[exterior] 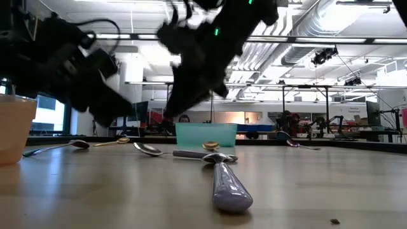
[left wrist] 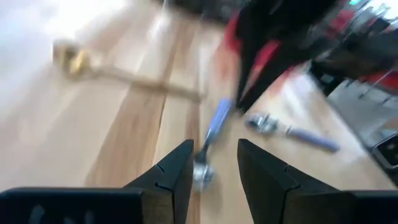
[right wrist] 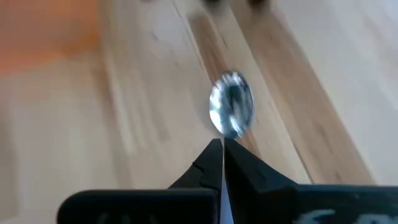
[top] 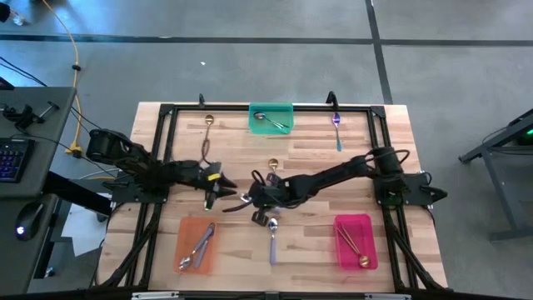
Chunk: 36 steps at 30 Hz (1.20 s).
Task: Sort silverware by color (type)
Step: Put the purple spoon into the orange bin
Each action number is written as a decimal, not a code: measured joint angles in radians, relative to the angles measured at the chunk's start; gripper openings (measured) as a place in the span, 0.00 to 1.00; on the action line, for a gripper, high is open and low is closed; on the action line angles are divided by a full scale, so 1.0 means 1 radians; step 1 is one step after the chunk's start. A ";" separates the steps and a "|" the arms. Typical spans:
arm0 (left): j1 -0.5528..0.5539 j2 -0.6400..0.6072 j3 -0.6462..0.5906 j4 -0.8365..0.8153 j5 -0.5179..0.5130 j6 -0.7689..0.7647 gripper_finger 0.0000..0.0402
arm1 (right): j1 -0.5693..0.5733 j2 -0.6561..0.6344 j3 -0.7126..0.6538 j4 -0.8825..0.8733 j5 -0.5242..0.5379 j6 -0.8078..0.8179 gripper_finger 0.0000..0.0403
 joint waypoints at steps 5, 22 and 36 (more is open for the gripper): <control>-0.001 0.000 0.084 -0.284 0.000 -0.092 0.30 | 0.044 -0.061 0.000 -0.093 0.080 -0.017 0.00; 0.089 0.016 0.225 -0.576 0.132 -0.372 0.48 | 0.119 -0.066 -0.002 -0.132 0.181 -0.019 0.00; 0.091 0.084 0.245 -0.508 0.206 -0.398 0.43 | 0.119 -0.066 -0.003 -0.124 0.194 -0.036 0.00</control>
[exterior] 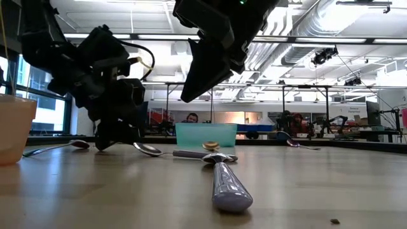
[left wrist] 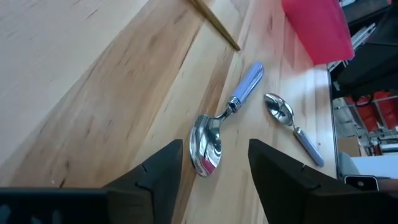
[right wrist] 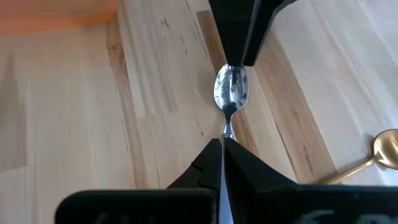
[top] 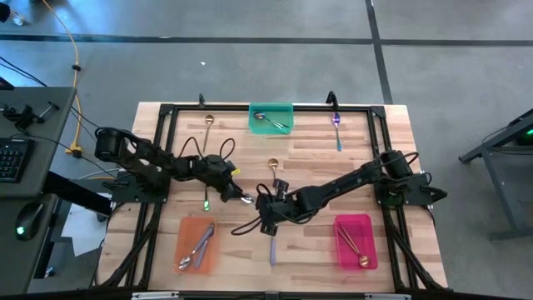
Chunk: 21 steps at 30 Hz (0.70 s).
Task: Sort silverware by color (type)
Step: Put the purple spoon into the orange bin
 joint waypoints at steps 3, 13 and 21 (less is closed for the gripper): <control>0.000 0.005 0.000 -0.016 -0.001 0.000 0.43 | 0.000 0.000 0.000 0.000 0.000 -0.002 0.00; -0.024 0.008 0.006 -0.053 -0.025 0.028 0.43 | 0.000 0.000 0.000 0.001 0.000 -0.002 0.00; -0.038 0.010 0.130 -0.326 -0.019 0.134 0.43 | 0.007 0.009 0.000 -0.095 -0.038 0.049 0.00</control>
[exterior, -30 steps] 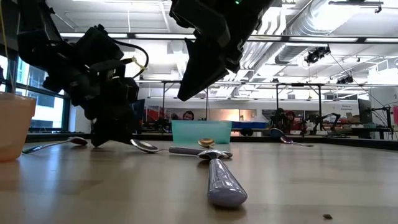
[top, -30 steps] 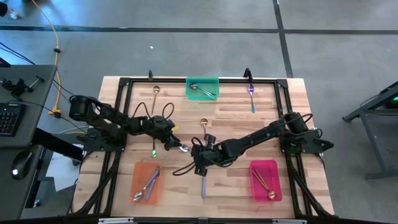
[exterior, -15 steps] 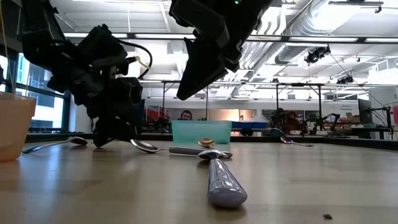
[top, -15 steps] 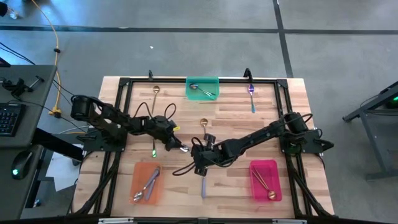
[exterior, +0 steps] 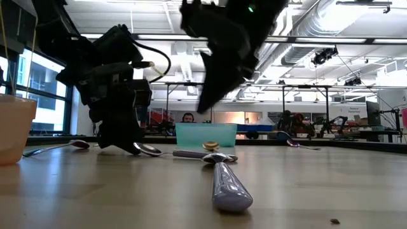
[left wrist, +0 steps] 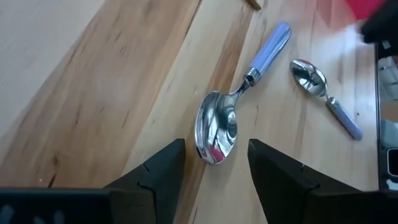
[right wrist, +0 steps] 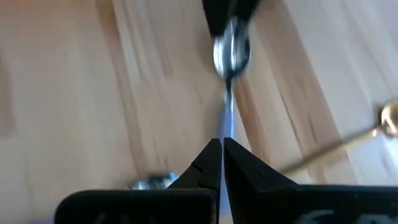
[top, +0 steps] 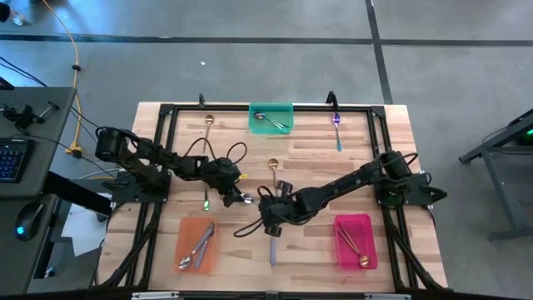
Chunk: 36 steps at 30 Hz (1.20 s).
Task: Sort silverware by color (type)
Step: Put the purple spoon into the orange bin
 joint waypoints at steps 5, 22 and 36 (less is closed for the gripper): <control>0.008 0.000 0.011 -0.001 0.010 0.013 0.43 | 0.018 0.040 -0.001 -0.062 -0.003 0.003 0.00; 0.015 0.003 0.009 0.022 -0.022 0.051 0.23 | 0.019 0.090 -0.001 -0.003 0.056 -0.005 0.00; 0.088 -0.005 0.009 0.038 0.009 0.122 0.01 | 0.051 0.085 -0.001 0.017 0.090 -0.033 0.00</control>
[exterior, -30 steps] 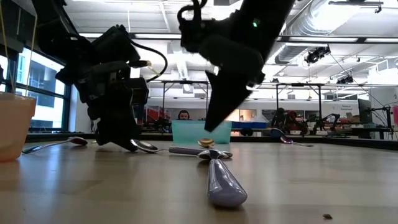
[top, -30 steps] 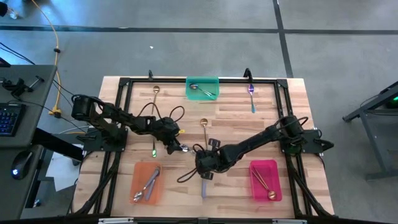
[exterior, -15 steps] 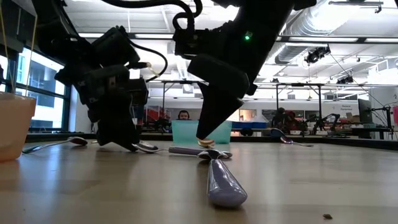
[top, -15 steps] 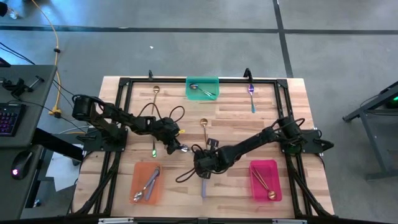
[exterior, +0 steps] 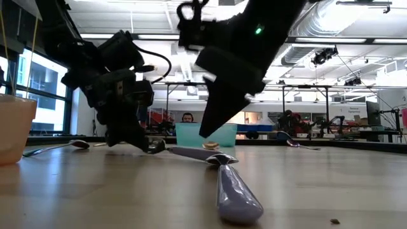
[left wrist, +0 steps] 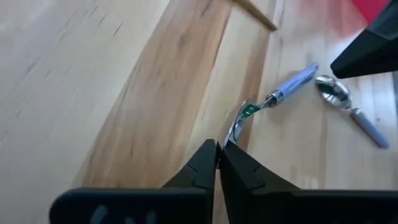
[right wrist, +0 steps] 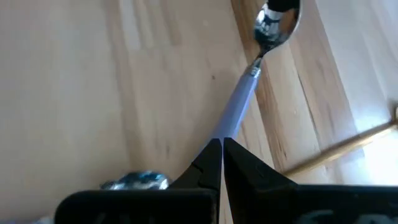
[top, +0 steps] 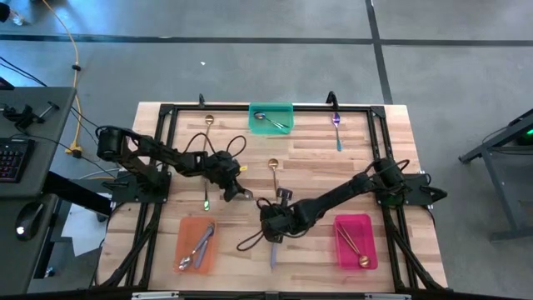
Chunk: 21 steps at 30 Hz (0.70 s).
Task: Sort silverware by color (type)
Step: Put the purple spoon into the orange bin
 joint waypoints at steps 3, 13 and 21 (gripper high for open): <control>0.022 -0.025 0.000 0.001 0.048 0.002 0.01 | 0.025 -0.027 0.000 -0.021 0.044 -0.003 0.00; 0.078 -0.275 0.001 -0.102 0.206 0.021 0.00 | 0.055 -0.134 -0.034 -0.135 0.211 0.026 0.00; 0.075 -0.549 0.001 -0.303 0.205 0.064 0.00 | -0.015 -0.139 -0.307 0.484 0.038 -0.235 0.00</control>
